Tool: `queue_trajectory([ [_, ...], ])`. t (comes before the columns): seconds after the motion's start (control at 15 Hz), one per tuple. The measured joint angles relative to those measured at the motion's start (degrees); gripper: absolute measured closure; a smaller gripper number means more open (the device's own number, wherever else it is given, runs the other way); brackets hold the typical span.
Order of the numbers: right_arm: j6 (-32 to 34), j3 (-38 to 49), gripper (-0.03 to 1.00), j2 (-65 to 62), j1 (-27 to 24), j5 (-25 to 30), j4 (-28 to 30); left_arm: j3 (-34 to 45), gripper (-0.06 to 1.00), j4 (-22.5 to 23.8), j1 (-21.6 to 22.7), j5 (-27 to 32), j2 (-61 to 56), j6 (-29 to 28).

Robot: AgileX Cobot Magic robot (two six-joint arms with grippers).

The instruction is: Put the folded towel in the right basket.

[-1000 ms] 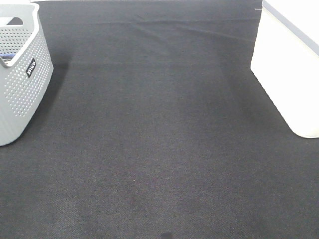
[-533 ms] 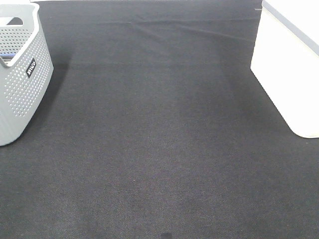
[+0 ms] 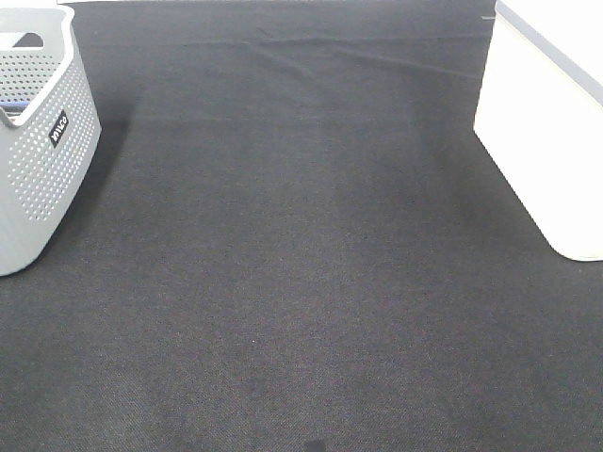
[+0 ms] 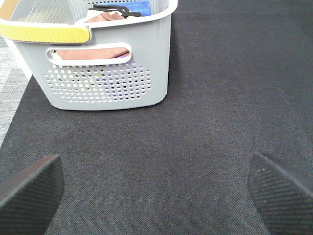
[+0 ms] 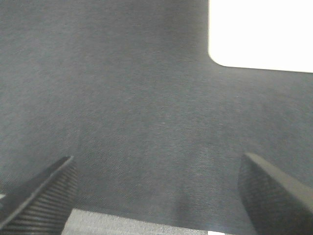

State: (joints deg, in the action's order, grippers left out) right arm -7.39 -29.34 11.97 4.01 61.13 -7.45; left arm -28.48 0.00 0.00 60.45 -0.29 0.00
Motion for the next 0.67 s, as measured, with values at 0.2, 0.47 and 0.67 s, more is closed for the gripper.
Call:
queue_trajectory([
  [0.2, 0.0, 0.17, 0.13, -3.95, -5.39, 0.0, 0.0, 0.0, -0.03, 0.0, 0.0, 0.0, 0.0, 0.0],
  [0.47, 0.0, 0.29, 0.13, -12.26, -9.57, 0.17, -0.34, 0.0, -0.03, 0.0, 0.0, 0.0, 0.0, 0.0],
  [0.67, 0.0, 0.29, 0.13, -12.38, -9.57, 0.11, -0.86, 0.0, -0.03, 0.0, 0.0, 0.0, 0.0, 0.0],
])
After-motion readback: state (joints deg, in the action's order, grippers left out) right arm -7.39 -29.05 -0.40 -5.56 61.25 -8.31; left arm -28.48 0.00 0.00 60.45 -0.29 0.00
